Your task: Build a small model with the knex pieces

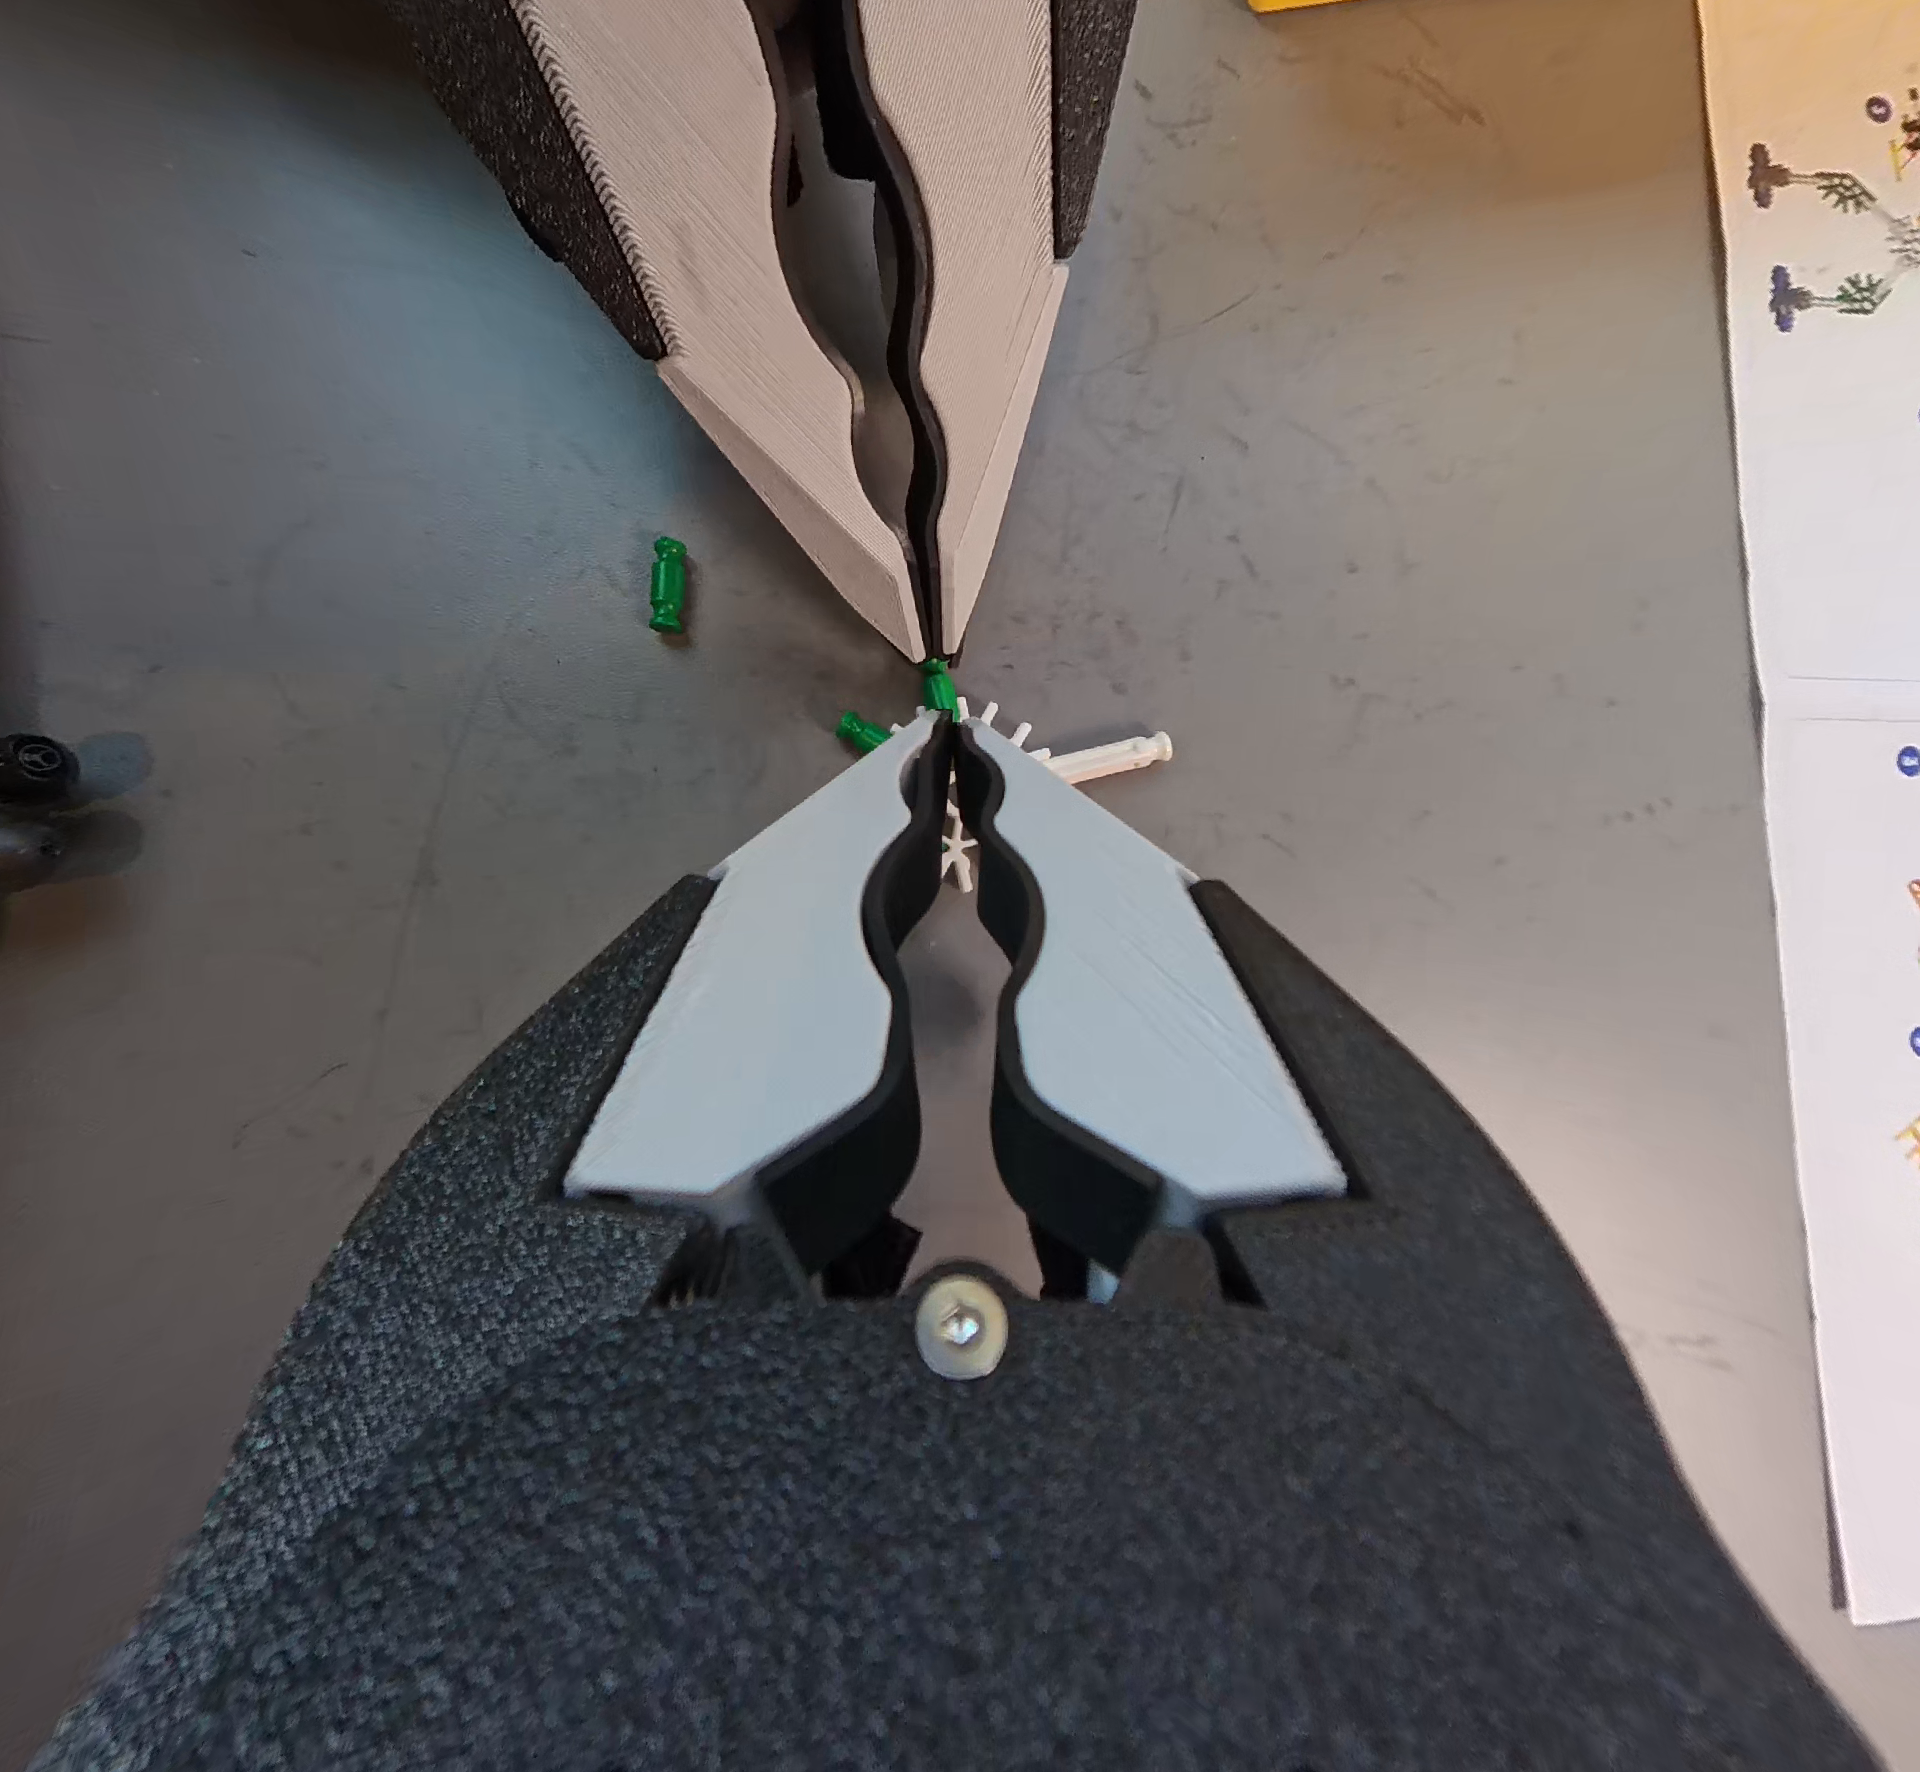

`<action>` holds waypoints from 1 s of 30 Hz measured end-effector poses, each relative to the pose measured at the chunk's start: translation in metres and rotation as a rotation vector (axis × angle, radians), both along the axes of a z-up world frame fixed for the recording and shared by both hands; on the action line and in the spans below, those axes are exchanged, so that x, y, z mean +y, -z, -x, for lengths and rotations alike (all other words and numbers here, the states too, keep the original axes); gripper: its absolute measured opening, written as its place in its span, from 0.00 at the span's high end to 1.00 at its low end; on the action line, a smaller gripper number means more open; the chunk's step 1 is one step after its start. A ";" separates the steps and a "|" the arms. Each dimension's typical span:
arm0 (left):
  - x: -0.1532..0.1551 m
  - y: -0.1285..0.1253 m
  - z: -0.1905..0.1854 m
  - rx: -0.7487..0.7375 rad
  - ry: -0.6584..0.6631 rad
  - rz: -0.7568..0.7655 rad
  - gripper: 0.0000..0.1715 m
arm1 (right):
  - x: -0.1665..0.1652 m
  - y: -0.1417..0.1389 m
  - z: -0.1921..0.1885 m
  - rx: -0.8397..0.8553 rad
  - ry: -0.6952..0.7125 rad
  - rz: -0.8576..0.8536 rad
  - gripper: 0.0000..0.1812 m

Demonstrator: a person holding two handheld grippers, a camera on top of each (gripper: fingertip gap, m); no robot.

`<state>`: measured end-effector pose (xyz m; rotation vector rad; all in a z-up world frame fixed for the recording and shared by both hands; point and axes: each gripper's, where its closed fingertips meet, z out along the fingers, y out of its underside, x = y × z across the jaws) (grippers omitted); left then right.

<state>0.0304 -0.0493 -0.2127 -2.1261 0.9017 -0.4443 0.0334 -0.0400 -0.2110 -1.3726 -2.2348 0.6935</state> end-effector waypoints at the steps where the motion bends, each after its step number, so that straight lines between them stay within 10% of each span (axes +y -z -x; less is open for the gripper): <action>1: 0.000 0.000 0.000 -0.001 0.000 0.000 1.00 | 0.000 0.001 -0.001 -0.017 0.003 0.006 1.00; 30: 0.003 0.002 -0.002 -0.019 -0.101 0.046 1.00 | -0.003 0.004 -0.001 -0.422 0.064 0.054 1.00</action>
